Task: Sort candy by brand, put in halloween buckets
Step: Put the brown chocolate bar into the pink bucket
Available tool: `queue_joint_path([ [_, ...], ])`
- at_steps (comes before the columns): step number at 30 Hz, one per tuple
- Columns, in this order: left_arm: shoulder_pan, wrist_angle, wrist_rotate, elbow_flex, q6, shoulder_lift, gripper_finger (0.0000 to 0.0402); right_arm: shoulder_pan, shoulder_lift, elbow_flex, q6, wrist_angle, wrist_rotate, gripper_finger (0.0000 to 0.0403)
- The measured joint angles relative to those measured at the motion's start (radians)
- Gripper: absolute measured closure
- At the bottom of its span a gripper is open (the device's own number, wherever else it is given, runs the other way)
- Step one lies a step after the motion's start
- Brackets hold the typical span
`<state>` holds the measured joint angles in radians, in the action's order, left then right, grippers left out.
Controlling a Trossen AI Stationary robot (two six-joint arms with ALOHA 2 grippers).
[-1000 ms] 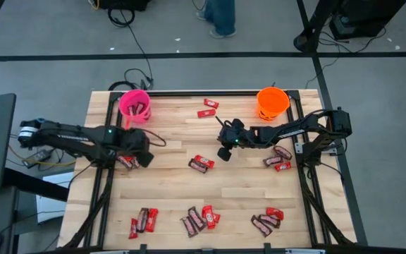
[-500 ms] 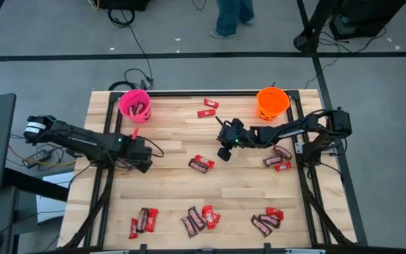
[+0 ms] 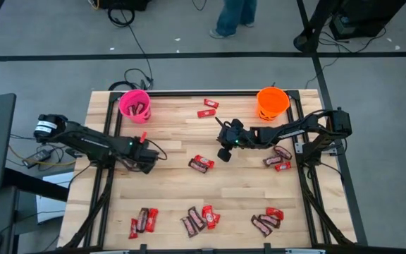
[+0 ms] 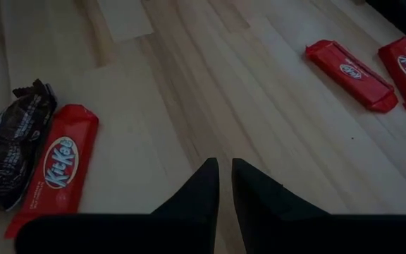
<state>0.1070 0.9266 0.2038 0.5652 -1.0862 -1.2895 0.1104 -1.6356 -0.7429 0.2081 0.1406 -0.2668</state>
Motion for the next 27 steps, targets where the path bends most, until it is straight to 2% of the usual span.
queue_joint_path([
  [11,-0.034,-0.11,-0.001,0.003,0.142,-0.05,0.0195,0.0,0.0,0.0,-0.001,0.0,0.025,0.0348],
  [15,-0.035,-0.14,0.008,0.003,0.158,-0.048,0.0213,-0.002,0.0,0.0,0.006,-0.001,0.077,0.0348],
  [27,-0.035,-0.159,0.015,0.004,0.204,-0.049,0.0259,-0.016,0.0,0.0,0.0,0.0,0.076,0.0348],
])
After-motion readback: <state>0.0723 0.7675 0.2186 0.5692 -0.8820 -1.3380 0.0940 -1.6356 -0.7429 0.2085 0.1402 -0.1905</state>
